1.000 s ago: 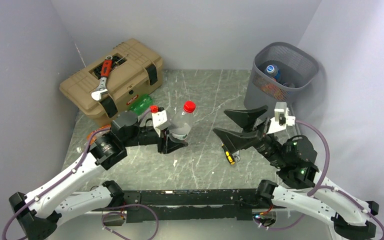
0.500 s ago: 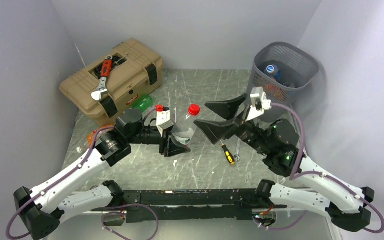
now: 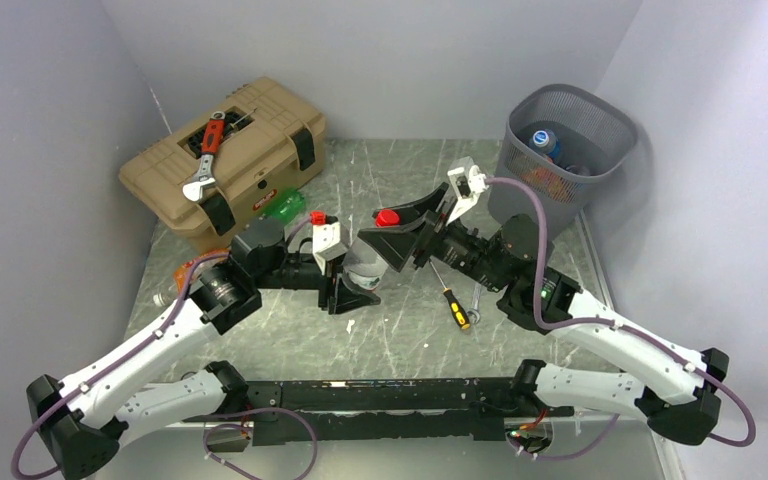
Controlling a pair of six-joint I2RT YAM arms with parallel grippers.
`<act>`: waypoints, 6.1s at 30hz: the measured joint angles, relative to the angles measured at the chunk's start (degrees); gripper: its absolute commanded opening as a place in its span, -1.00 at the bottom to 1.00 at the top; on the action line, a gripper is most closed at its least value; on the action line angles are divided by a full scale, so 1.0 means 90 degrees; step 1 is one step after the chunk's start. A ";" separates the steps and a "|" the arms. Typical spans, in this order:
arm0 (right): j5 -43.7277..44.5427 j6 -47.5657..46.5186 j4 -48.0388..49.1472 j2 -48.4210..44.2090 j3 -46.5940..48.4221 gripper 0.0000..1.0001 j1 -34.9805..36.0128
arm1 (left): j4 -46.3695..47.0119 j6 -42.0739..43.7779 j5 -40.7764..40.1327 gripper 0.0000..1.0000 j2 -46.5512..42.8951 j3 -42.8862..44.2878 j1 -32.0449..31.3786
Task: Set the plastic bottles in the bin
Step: Place the plastic bottle in the trash bin, then pick up the plastic bottle at the center of the board.
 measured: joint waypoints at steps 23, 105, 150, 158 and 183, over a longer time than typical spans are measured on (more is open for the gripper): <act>0.0189 0.0058 -0.0226 -0.0299 0.0007 -1.00 0.0000 | -0.0024 0.0359 -0.0969 0.99 -0.0731 -0.0386 -0.0267; 0.2290 -0.1239 -0.0495 0.4726 0.3313 0.83 -0.7337 | 0.0964 0.1027 -0.3818 0.99 -0.1780 -0.1282 -0.0512; -0.0369 0.2011 0.0381 -0.2390 -0.5423 0.62 -0.3534 | -0.2531 0.1406 -0.6917 0.91 0.4177 0.2266 0.1299; -0.0576 0.2079 0.0690 -0.2708 -0.5765 0.59 -0.3492 | -0.2764 0.1647 -0.7356 0.93 0.5644 0.2844 0.1787; -0.0840 0.2038 0.1095 -0.2676 -0.5935 0.57 -0.3419 | 0.0209 0.3461 -0.7218 0.61 0.6370 0.2030 0.2803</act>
